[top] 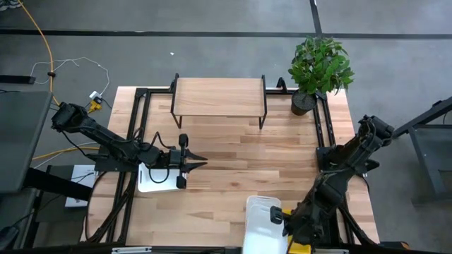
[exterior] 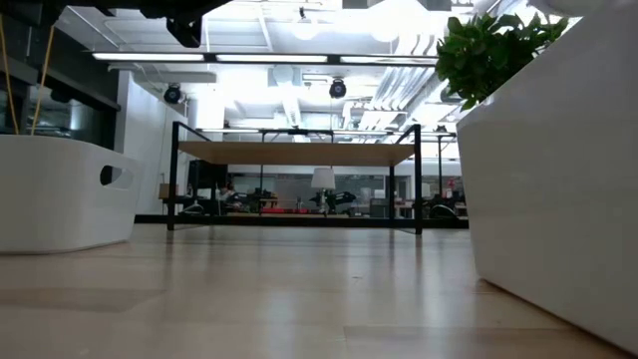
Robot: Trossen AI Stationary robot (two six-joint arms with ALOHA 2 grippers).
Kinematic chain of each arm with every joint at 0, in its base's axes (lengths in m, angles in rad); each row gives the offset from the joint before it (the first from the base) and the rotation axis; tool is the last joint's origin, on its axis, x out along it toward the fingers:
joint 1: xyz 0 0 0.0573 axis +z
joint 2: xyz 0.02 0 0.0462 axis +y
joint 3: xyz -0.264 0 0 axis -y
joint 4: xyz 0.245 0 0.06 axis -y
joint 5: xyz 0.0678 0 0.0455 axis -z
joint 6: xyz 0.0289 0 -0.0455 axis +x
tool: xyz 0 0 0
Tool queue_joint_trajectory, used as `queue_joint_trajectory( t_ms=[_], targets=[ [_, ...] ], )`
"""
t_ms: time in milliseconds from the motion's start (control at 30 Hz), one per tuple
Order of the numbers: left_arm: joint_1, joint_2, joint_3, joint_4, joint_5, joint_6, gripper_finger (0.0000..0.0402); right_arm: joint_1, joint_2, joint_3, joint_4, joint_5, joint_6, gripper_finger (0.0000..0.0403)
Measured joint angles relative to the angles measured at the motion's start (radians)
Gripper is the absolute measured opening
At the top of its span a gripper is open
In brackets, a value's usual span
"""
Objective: Stack baskets on shelf by color
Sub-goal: Stack the top right white bin on the bottom white bin
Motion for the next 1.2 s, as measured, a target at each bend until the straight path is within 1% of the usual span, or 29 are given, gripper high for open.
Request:
queue_joint_trajectory(
  t_ms=[133,267,433,600,867,1033,1100,1200],
  targets=[
    [0.000,0.000,0.000,0.000,0.000,0.000,0.0042,-0.053,0.000,-0.023,-0.051,-0.063,-0.091,0.0000],
    [0.000,0.000,0.000,0.000,0.000,0.000,0.0042,-0.091,0.000,-0.023,-0.119,-0.073,-0.171,0.0000],
    [0.000,0.000,0.000,-0.002,0.000,0.000,0.0042,-0.124,0.000,-0.023,-0.201,-0.081,-0.185,0.0000],
    [0.000,0.000,0.000,-0.032,0.000,-0.002,0.0042,-0.144,0.000,-0.023,-0.222,-0.070,-0.199,0.0000],
    [0.000,0.000,0.000,-0.069,0.000,-0.027,0.0042,-0.157,0.000,-0.023,-0.218,-0.065,-0.070,0.0000],
    [0.000,0.000,0.000,-0.069,0.000,-0.027,0.0042,-0.153,0.000,-0.023,-0.203,-0.071,-0.039,0.0000],
    [0.000,0.000,0.000,-0.069,0.000,-0.027,0.0042,-0.153,0.000,-0.023,-0.202,-0.065,-0.023,0.0000],
    [0.000,0.000,0.000,-0.068,-0.002,-0.027,0.0042,-0.157,0.000,-0.023,-0.199,-0.041,0.051,0.0000]
  ],
)
